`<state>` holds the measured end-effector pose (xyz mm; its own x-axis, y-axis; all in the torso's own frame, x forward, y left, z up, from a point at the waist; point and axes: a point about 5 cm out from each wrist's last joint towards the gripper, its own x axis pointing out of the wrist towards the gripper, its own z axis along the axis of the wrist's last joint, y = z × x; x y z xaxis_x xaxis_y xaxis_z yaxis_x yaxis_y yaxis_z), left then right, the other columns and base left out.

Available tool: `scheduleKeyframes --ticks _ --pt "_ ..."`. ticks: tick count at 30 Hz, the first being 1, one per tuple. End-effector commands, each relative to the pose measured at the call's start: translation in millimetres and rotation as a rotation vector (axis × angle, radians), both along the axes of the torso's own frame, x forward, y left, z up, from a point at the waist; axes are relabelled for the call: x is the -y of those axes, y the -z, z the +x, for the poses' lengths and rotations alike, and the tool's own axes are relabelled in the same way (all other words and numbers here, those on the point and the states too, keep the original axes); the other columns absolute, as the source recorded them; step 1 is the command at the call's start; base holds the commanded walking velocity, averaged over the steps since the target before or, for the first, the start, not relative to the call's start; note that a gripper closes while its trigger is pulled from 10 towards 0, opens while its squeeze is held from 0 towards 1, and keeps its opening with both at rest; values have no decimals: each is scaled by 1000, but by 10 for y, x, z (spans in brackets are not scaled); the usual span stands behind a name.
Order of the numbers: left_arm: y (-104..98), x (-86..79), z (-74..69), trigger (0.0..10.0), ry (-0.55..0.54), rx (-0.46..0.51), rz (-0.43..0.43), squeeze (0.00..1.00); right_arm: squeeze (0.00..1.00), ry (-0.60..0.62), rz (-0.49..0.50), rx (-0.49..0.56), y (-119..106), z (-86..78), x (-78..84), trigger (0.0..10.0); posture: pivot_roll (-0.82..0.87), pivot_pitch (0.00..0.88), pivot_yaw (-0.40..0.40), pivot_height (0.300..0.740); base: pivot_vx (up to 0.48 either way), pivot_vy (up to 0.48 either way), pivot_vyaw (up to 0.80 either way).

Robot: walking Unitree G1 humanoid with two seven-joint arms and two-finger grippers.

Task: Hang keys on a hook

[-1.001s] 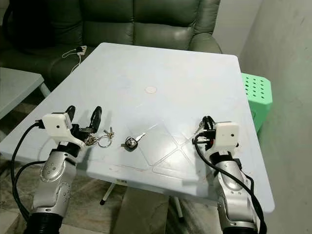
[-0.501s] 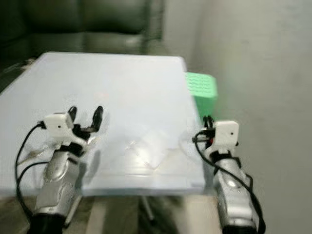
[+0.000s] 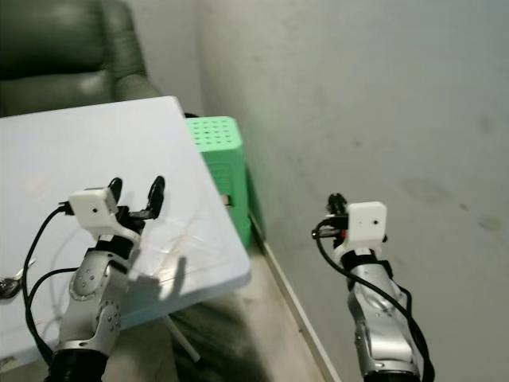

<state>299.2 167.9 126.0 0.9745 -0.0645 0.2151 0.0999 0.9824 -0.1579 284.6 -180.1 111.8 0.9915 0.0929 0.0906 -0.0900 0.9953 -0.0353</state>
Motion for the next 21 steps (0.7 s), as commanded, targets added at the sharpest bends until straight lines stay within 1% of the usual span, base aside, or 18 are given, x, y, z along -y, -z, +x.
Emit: scheduleKeyframes --ticks 1,21 --pt "-7 21 -2 10000 7 -1 0 0 0 0 -8 13 -43 2 11 10000 -42 0 -23 721 0 0 -788" --pt "28 67 -51 10000 -7 -16 -22 0 0 -5 -24 5 -50 -20 51 10000 -40 0 -39 721 0 0 -788"
